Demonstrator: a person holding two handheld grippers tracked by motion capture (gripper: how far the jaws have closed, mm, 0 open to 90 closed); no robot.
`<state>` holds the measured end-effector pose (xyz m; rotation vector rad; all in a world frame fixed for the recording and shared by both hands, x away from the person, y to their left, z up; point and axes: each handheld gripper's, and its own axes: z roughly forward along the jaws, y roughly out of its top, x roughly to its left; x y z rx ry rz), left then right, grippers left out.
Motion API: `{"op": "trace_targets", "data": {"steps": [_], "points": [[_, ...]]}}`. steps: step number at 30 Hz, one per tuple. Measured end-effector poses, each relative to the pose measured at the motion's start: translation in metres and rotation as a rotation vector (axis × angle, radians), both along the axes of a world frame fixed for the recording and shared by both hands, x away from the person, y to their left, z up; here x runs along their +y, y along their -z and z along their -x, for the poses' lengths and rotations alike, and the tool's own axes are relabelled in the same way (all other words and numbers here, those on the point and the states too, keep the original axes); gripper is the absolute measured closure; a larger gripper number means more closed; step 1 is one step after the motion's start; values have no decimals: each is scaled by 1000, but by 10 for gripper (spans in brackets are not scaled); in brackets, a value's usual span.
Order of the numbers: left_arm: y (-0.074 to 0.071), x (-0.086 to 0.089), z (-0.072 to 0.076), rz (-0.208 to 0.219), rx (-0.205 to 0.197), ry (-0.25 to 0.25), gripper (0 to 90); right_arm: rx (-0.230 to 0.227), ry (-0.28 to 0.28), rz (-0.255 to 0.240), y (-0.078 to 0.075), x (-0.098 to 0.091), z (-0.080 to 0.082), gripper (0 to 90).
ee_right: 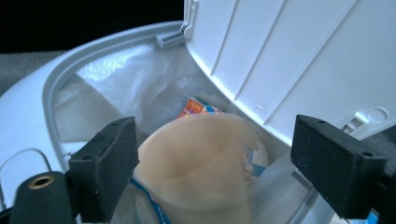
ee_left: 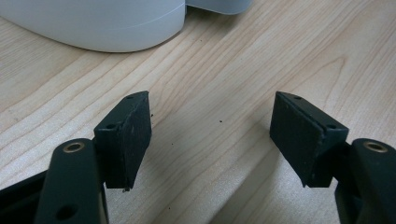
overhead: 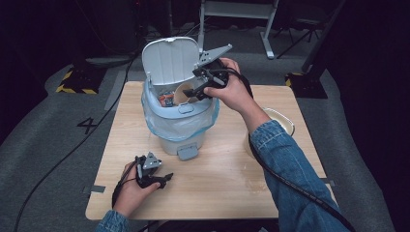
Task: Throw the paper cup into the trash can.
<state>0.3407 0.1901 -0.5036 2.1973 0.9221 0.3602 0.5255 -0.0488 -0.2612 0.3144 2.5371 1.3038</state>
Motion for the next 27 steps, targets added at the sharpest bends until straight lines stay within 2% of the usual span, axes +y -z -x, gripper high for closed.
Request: {"op": "trace_targets", "data": {"steps": [1, 4, 8, 14, 21, 27], "points": [[0, 0, 0, -2, -2, 0, 298, -17, 5, -19, -1, -1, 0, 155], [0, 0, 0, 4, 2, -4, 298, -9, 4, -60, -3, -4, 2, 155], [0, 0, 0, 5, 2, -4, 298, -16, -10, -78, -9, -13, 5, 155], [0, 0, 0, 4, 2, -4, 298, -17, 10, -105, -16, -32, 11, 158], [0, 0, 0, 5, 4, -2, 296, -10, 27, -140, -28, -69, 22, 183], [0, 0, 0, 7, 5, -4, 296, -18, 59, -127, -33, -105, 34, 198]]}}
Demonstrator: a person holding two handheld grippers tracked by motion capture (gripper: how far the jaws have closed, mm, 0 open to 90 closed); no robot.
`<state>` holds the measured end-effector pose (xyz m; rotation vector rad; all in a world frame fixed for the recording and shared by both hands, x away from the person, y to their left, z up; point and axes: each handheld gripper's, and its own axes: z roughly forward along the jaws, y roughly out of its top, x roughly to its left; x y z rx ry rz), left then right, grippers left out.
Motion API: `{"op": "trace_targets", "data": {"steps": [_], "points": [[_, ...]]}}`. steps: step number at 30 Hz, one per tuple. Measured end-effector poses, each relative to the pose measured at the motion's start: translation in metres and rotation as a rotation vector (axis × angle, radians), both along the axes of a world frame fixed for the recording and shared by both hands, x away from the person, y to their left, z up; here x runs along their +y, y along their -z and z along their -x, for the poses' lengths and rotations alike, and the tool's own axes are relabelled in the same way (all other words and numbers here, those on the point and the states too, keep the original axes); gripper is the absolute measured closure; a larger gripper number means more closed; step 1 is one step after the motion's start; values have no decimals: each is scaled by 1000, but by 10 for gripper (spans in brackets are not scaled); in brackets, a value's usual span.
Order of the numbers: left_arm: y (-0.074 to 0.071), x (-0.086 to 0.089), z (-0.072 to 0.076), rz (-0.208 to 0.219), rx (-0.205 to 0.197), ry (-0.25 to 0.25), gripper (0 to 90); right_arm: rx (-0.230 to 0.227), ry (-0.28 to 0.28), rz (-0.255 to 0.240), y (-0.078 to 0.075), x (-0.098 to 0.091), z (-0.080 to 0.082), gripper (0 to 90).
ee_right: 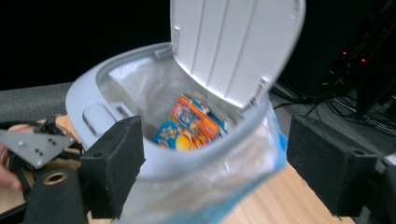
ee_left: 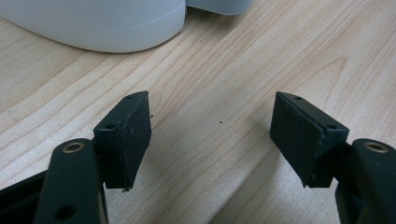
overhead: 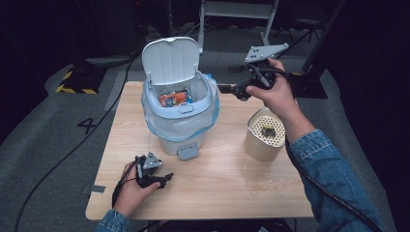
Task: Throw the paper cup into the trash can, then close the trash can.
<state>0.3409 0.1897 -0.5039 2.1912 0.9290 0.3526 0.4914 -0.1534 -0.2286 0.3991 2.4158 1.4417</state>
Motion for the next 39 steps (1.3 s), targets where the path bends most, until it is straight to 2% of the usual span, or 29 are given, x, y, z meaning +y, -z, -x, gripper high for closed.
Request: {"op": "trace_targets", "data": {"steps": [10, 23, 30, 39], "points": [[0, 0, 0, -2, 1, 1, 296, -1, 98, 10, 1, -63, 21, 217], [0, 0, -2, -2, 3, 1, 291, 18, 202, -2, 16, -140, 50, 227], [0, -1, -2, -3, 2, 1, 290, 39, 249, -5, 33, -173, 63, 225], [0, -1, -3, -8, -1, -3, 285, 77, 311, -7, 70, -210, 83, 225]]}}
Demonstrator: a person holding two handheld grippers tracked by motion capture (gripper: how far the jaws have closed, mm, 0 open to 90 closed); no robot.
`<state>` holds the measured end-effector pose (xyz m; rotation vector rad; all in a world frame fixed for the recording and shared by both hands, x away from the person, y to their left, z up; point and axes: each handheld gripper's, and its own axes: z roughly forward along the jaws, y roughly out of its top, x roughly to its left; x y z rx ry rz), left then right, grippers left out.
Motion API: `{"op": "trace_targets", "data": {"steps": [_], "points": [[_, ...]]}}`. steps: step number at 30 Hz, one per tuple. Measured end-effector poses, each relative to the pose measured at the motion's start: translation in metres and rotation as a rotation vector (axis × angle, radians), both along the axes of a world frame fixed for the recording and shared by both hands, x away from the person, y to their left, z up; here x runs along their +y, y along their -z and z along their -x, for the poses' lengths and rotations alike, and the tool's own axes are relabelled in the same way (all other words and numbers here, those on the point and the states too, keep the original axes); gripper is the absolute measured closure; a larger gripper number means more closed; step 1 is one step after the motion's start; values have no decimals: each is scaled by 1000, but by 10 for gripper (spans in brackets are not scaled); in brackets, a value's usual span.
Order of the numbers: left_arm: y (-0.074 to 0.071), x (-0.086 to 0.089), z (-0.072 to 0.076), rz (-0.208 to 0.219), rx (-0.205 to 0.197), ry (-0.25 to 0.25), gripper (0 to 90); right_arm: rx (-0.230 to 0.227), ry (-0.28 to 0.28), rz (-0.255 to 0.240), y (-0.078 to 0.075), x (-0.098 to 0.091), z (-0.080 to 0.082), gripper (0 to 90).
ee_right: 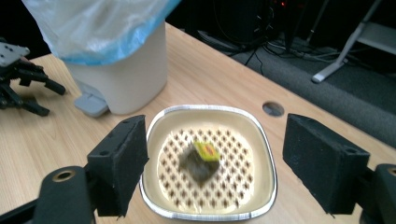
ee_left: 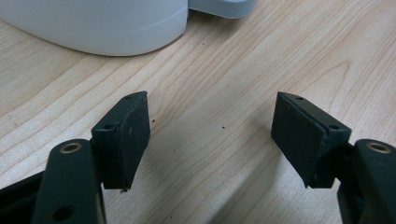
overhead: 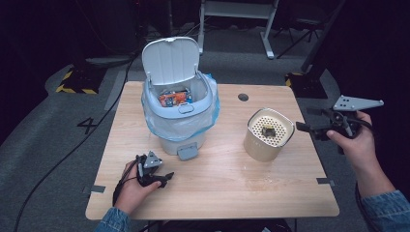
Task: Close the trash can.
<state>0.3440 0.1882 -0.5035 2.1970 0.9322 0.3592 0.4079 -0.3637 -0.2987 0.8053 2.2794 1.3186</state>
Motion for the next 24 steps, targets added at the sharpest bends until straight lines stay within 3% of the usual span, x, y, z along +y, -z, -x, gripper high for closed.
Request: {"op": "trace_targets", "data": {"steps": [6, 12, 24], "points": [[0, 0, 0, 4, 2, -2, 285, 54, 38, 2, 37, -18, 8, 220], [0, 0, 0, 3, 2, -4, 286, 91, 76, 38, 72, -26, 11, 210], [-1, 3, 0, 7, 7, -10, 325, 182, 109, 100, 151, -24, 16, 184]]}}
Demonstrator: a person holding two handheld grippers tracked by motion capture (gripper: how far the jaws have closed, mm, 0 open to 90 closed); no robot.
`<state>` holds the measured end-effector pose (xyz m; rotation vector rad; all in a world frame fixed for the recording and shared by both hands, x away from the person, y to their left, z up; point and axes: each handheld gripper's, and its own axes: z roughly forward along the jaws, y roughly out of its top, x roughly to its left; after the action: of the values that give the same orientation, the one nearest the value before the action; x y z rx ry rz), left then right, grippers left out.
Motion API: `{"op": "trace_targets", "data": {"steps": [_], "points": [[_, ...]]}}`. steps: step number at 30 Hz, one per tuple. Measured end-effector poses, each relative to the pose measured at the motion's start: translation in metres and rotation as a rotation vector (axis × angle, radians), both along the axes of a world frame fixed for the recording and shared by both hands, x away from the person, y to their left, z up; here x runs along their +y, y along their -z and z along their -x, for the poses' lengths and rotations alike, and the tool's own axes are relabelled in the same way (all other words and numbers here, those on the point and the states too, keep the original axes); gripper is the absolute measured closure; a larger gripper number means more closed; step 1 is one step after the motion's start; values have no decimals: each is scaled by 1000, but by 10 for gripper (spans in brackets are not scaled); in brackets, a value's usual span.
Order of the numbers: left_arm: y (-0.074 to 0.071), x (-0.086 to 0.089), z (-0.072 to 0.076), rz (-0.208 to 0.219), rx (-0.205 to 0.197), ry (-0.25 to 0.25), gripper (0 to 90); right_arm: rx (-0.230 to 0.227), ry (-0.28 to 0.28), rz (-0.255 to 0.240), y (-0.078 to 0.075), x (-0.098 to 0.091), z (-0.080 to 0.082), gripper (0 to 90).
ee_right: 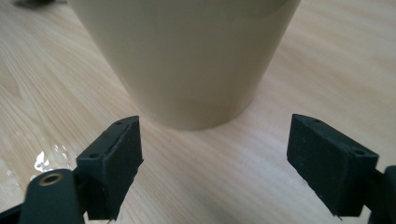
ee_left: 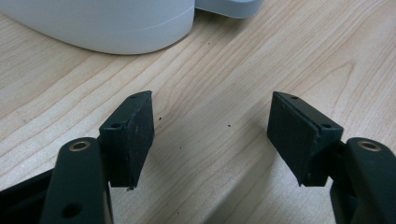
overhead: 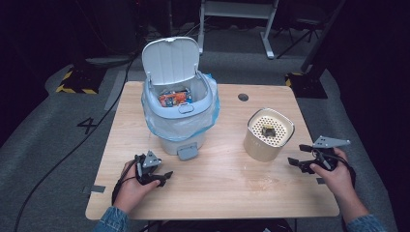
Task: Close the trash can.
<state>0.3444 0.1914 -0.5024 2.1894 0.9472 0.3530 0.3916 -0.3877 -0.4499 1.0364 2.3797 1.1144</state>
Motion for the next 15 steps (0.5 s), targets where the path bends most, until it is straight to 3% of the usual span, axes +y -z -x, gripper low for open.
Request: {"op": "trace_targets", "data": {"steps": [4, 8, 15], "points": [[-3, 3, 0, 26, 25, 11, 335, 26, -6, 21, 23, 2, 2, 182], [-11, 9, 1, 25, 19, 10, 339, 40, -12, 35, 42, 3, 5, 179], [-31, 26, 3, 93, -12, -6, 357, 11, -14, 47, 54, 6, 8, 150]]}}
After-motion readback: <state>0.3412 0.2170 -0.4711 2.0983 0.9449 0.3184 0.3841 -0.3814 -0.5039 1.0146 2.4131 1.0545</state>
